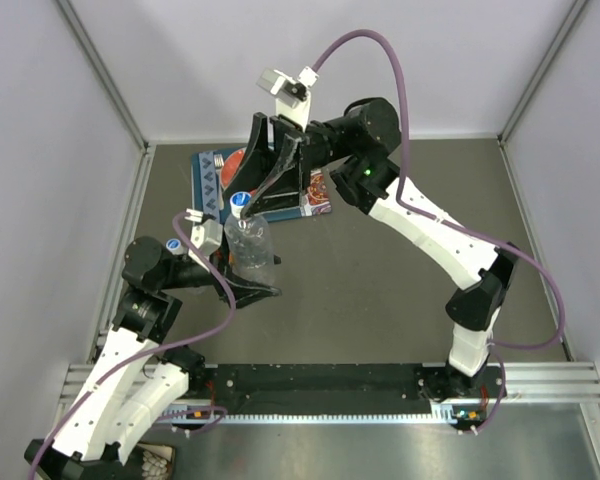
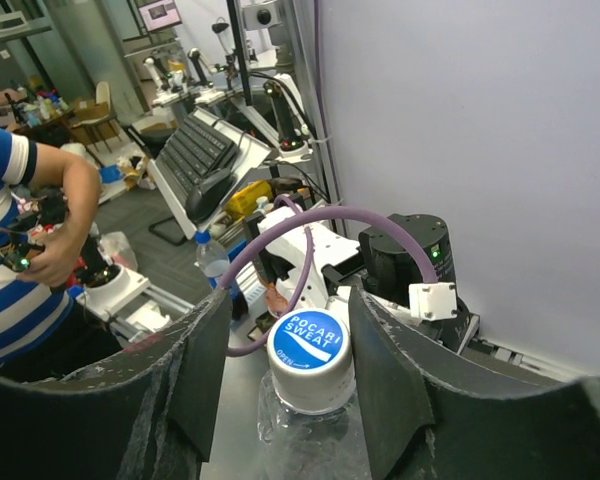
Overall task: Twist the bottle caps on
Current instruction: Screw the bottle cap onto the plastic bottle.
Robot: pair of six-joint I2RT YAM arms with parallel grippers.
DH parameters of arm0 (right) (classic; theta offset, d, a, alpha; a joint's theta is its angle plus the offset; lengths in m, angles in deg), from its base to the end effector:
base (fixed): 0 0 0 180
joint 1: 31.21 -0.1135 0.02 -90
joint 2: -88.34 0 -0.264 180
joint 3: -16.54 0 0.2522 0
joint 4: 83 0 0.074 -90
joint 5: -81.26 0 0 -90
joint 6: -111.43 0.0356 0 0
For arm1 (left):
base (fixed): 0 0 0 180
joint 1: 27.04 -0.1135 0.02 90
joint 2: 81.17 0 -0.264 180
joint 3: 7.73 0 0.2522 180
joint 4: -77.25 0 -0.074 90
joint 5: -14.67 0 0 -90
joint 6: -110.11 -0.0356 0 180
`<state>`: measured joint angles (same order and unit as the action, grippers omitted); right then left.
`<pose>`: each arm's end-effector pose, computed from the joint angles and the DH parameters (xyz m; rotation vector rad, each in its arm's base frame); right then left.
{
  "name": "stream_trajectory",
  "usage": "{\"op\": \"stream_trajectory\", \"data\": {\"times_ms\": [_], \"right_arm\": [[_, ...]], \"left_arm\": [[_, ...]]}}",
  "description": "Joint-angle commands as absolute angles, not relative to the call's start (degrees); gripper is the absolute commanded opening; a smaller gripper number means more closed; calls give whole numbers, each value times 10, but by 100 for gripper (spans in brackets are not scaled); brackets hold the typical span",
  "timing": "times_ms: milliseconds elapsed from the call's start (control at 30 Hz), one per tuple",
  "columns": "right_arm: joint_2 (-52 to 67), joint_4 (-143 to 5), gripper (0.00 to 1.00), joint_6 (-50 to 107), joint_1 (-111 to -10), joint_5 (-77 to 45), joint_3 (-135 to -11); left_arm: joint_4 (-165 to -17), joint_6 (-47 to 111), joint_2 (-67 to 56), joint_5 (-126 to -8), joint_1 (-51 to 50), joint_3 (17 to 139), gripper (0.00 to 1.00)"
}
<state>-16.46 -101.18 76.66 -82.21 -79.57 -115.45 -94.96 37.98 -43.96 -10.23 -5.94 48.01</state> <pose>0.2080 0.3102 0.5450 -1.4083 0.8837 1.9745 0.1155 -0.0792 0.3699 1.0395 1.2728 -1.3075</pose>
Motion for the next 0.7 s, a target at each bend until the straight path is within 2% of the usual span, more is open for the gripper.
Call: {"op": "stream_trajectory", "data": {"times_ms": [0,333,433,467,500,667], "right_arm": [[-161,-996,47,743,-830,-805,-1172],[-149,-910,34,686,-831,-804,-1164],[-139,-841,15,637,-831,-793,-1161],[-131,-818,2,604,-831,-788,-1160],[-128,-793,0,583,-831,-781,-1161],[-94,-615,0,448,-831,-702,-1141]], "left_arm": [[-959,373,-443,-112,-59,486,0],[-958,371,-446,-125,-59,486,0],[-952,366,-447,-137,-59,488,0],[-951,363,-447,-150,-59,489,0],[-948,362,-447,-157,-59,490,0],[-915,324,-446,-221,-59,498,0]]}}
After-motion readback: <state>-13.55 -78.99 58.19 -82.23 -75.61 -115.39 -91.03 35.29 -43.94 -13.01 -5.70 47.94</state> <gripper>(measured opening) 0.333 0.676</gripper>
